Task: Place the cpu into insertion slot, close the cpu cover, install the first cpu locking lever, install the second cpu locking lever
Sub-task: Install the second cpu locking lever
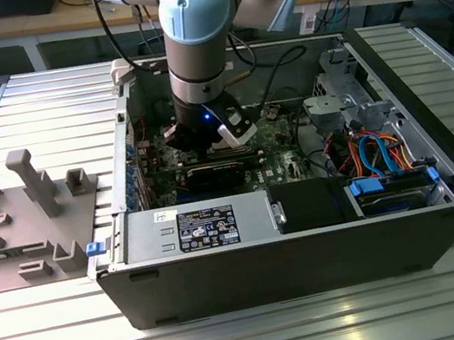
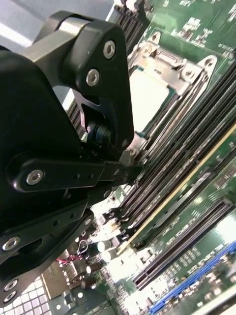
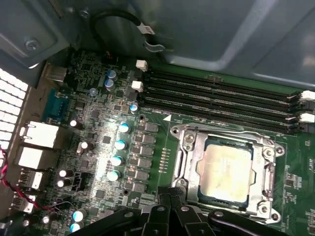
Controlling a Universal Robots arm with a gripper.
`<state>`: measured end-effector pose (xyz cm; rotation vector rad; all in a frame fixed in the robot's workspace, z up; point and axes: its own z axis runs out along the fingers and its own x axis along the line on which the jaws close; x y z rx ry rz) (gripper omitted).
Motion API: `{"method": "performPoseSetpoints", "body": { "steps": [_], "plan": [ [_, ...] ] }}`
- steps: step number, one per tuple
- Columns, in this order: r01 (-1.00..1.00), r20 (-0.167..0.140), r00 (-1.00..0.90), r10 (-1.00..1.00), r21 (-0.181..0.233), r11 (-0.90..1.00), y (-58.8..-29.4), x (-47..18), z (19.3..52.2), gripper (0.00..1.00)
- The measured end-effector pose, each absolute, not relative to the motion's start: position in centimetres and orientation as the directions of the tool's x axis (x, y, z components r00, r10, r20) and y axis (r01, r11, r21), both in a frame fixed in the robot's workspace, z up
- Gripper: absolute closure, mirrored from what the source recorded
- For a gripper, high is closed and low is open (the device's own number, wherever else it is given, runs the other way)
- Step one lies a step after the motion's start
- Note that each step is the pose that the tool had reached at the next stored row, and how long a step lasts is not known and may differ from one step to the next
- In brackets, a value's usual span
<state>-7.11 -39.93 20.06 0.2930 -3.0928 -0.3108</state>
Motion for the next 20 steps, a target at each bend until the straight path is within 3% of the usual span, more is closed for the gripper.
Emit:
{"method": "performPoseSetpoints", "body": {
  "steps": [20],
  "plan": [
    [-0.196,0.001,-0.980,-0.200,0.198,0.960,-39.83,-7.39,20.16,0.89]
  ]
}}
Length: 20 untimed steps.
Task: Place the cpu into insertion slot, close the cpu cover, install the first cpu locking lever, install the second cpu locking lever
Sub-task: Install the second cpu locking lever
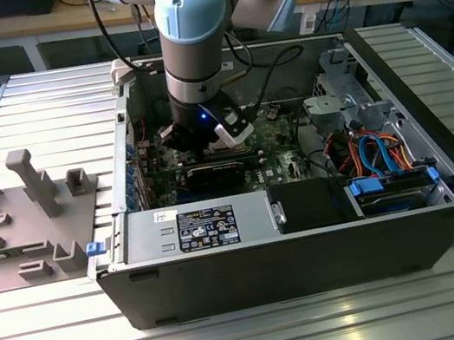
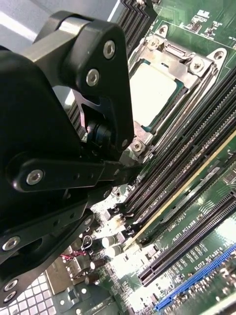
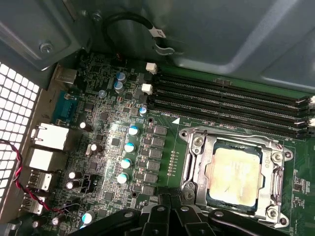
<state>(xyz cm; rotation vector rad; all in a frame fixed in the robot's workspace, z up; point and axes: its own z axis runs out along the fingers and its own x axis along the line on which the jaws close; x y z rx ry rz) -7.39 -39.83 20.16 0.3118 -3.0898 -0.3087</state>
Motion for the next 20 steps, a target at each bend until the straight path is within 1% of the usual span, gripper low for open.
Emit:
{"method": "performPoseSetpoints", "body": {
  "steps": [8,15,20],
  "plan": [
    [-0.195,0.005,-0.980,-0.200,0.192,0.962,-39.8,-5.8,20.2,0.89],
    [-0.194,0.019,-0.980,-0.199,0.154,0.969,-38.8,-3.9,20.2,0.89],
    [-0.194,0.024,-0.980,-0.199,0.128,0.973,-38.3,-3.6,21.0,0.89]
  ]
}}
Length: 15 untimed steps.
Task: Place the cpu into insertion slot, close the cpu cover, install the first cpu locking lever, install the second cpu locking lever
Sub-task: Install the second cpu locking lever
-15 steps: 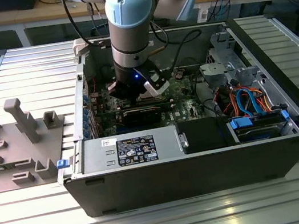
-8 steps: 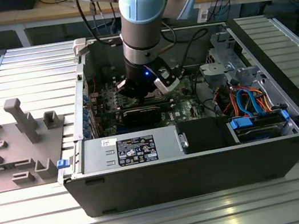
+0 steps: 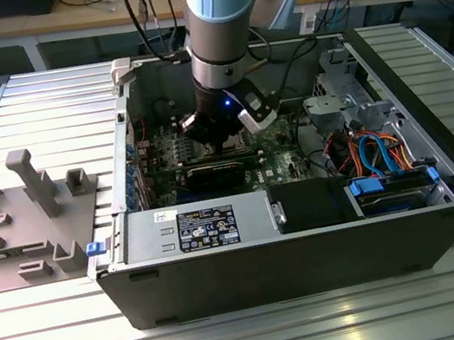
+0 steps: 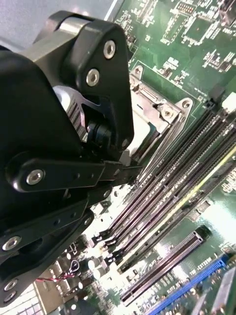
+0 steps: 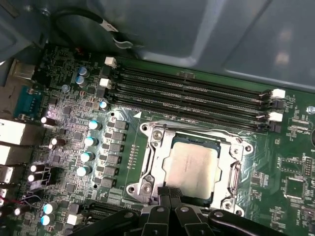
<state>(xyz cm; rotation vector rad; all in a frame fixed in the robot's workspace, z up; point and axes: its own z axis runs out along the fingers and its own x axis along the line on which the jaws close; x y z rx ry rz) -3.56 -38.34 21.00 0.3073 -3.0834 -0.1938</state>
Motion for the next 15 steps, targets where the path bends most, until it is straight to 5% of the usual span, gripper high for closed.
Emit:
{"method": "performPoseSetpoints", "body": {
  "steps": [15],
  "plan": [
    [-0.194,0.037,-0.980,-0.198,0.092,0.977,-34.7,-2.2,22.0,0.89]
  ]
}}
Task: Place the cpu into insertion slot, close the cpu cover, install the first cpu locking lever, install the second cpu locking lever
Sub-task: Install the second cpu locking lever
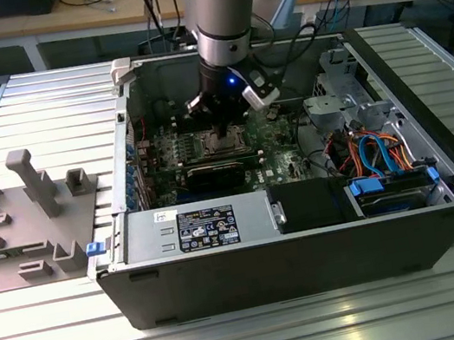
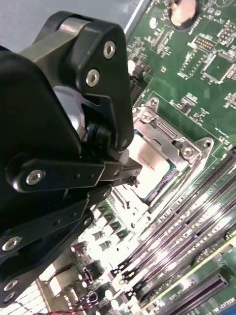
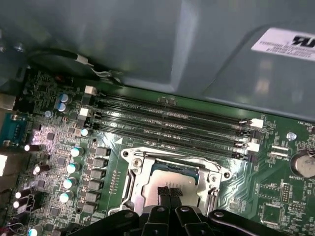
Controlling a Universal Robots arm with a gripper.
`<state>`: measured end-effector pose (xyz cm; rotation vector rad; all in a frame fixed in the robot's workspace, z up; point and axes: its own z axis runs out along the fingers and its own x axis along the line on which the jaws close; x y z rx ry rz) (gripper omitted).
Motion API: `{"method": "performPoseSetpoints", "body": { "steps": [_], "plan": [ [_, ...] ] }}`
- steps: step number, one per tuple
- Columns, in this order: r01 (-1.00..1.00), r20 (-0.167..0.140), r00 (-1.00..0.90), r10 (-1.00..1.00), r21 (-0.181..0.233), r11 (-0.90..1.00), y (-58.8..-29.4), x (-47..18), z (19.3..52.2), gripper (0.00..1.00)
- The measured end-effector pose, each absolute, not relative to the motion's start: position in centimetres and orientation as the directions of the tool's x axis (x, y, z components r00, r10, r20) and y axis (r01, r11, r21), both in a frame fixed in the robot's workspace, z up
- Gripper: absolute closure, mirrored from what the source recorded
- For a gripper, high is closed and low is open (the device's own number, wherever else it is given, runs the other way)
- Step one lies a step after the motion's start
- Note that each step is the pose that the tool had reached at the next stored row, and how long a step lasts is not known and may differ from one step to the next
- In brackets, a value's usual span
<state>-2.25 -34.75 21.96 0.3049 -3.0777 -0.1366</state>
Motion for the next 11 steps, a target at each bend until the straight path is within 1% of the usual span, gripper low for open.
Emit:
{"method": "performPoseSetpoints", "body": {
  "steps": [5,11],
  "plan": [
    [-0.194,0.037,-0.980,-0.198,0.091,0.977,-34.7,-2.2,23.7,0.89],
    [-0.194,0.037,-0.980,-0.198,0.091,0.977,-34.7,-2.2,23.8,0.89]
  ]
}}
